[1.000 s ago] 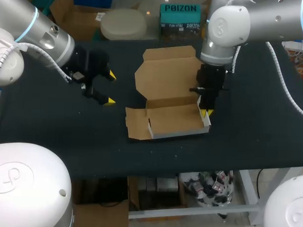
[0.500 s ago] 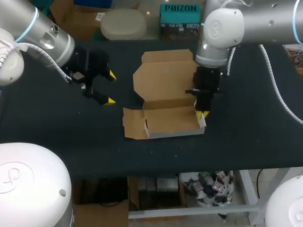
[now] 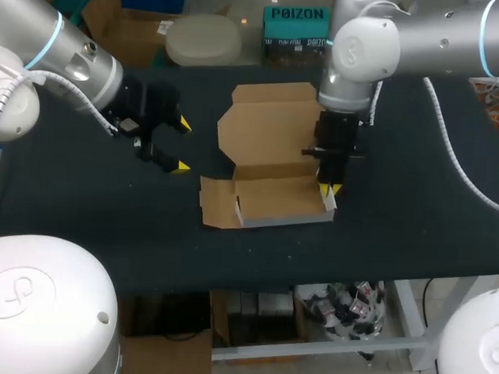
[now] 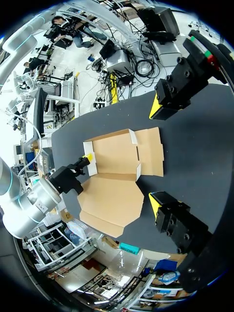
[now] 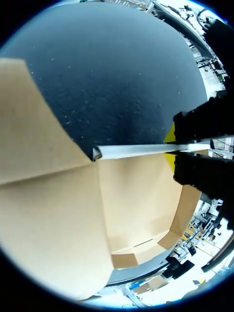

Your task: Assemble the packaging by folding the flat box into shape, placing the metal phone stand inside, and closing the box properly

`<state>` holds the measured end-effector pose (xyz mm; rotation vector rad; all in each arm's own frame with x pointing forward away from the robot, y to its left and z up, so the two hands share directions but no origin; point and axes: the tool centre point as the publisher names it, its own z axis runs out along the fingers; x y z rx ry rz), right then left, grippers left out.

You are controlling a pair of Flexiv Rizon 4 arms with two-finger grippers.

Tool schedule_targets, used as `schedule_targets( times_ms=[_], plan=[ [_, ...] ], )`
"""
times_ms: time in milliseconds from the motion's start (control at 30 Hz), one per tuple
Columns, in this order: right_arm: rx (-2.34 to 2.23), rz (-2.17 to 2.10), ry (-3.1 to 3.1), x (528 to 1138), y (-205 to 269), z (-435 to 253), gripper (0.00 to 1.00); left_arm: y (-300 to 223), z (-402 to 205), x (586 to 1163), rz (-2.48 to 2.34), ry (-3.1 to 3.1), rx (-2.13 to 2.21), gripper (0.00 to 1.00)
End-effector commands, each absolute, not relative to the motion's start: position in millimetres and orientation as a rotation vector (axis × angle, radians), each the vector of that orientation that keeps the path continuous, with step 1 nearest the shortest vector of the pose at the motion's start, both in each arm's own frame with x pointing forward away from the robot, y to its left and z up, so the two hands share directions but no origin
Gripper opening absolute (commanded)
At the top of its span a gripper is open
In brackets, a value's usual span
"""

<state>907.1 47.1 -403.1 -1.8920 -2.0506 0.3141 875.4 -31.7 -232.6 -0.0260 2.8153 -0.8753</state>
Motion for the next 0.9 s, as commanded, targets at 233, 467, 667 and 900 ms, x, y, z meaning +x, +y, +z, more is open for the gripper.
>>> schedule_targets(
  times_ms=[233,467,667,900],
  plan=[
    [-1.963,0.253,-2.06,903.4,50.4,-404.8,0.11,-32.5,-231.6,876.0,-0.866,2.822,-0.027,1.0],
    [-2.018,0.183,-2.076,902.0,51.4,-406.1,0.08,-32.5,-231.6,876.0,-0.866,2.822,-0.027,1.0],
    [-2.044,0.154,-2.08,902.0,51.6,-407.9,0.13,-32.5,-231.6,876.0,-0.866,2.822,-0.027,1.0],
    [-2.058,0.153,-2.084,905.6,52.0,-412.4,0.16,-32.5,-231.6,876.0,-0.866,2.822,-0.027,1.0]
  ],
)
